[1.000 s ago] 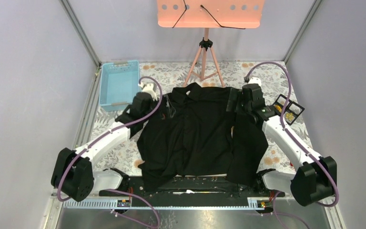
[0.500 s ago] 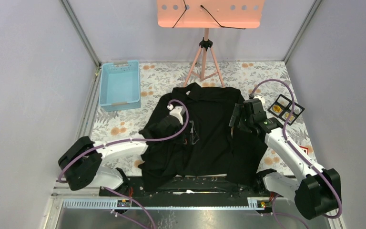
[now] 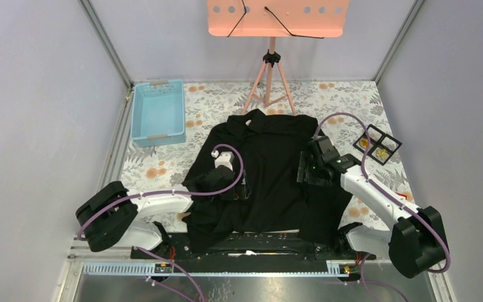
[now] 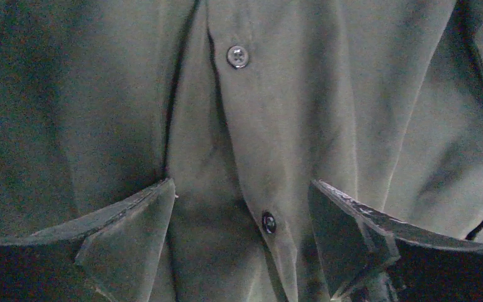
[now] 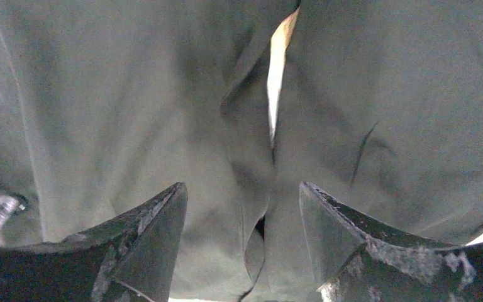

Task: Pin the brooch onto the clothing
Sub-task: Flatten out the clothes at the center of the board.

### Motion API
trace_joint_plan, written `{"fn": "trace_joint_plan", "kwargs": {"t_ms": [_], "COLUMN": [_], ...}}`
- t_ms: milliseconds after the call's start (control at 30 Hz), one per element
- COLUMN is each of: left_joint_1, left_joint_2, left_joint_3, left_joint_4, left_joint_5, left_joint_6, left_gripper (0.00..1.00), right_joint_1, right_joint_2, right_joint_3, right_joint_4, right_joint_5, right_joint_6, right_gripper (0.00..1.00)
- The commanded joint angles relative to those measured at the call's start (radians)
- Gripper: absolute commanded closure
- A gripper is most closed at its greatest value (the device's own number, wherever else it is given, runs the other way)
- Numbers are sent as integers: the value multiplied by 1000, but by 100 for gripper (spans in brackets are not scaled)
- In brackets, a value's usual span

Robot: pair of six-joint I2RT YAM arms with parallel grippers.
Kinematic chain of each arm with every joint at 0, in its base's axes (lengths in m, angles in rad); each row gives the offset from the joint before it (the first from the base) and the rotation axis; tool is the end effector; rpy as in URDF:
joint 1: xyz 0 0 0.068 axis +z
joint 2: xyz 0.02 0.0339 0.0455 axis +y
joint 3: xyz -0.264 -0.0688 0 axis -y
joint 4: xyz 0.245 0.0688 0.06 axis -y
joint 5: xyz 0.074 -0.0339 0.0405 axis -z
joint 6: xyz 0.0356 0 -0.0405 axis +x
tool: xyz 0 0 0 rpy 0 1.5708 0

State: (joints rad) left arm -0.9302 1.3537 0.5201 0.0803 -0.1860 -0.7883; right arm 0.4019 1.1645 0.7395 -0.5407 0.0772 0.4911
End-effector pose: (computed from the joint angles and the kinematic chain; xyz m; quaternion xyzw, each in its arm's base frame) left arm 0.1557 -0.1979 0.1557 0.0280 0.9140 -0.2441 0.3230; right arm 0.2090 0.0858 0.2196 0.0540 0.9524 0.0953 0.2844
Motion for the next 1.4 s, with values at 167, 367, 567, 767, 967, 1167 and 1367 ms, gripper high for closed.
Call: {"fn": "trace_joint_plan", "kwargs": {"t_ms": [167,367,567,767,967,1167,1367], "left_joint_1": [-25,-64,-100,-112,-124,-134,-147], "left_joint_2": [-60,-45,-18,70,93,86,20], "left_joint_3": [32,81,119,188,187,150,76], "left_joint_4": [-75,-133,-137,-231,-254,-315,-314], "left_joint_5": [-86,-128,-152,-180,-187,-252,-233], "left_joint_6": [8,17,23,-2,-40,-63,-97], "left_gripper": [42,55,55,58,91,100,100], "right_joint_1": [121,168,203,213,213,213,213], "right_joint_2": [50,113,161,172,175,125,65], "right_joint_3": [-45,-21,-13,-17,-22,-64,-131], "right_joint_4": [-41,-35,-19,-8,-8,-12,-28], "right_joint_5": [38,77,97,110,123,134,49], "right_joint_6": [63,72,79,79,78,94,141], "right_gripper": [32,36,39,42,62,99,100]}}
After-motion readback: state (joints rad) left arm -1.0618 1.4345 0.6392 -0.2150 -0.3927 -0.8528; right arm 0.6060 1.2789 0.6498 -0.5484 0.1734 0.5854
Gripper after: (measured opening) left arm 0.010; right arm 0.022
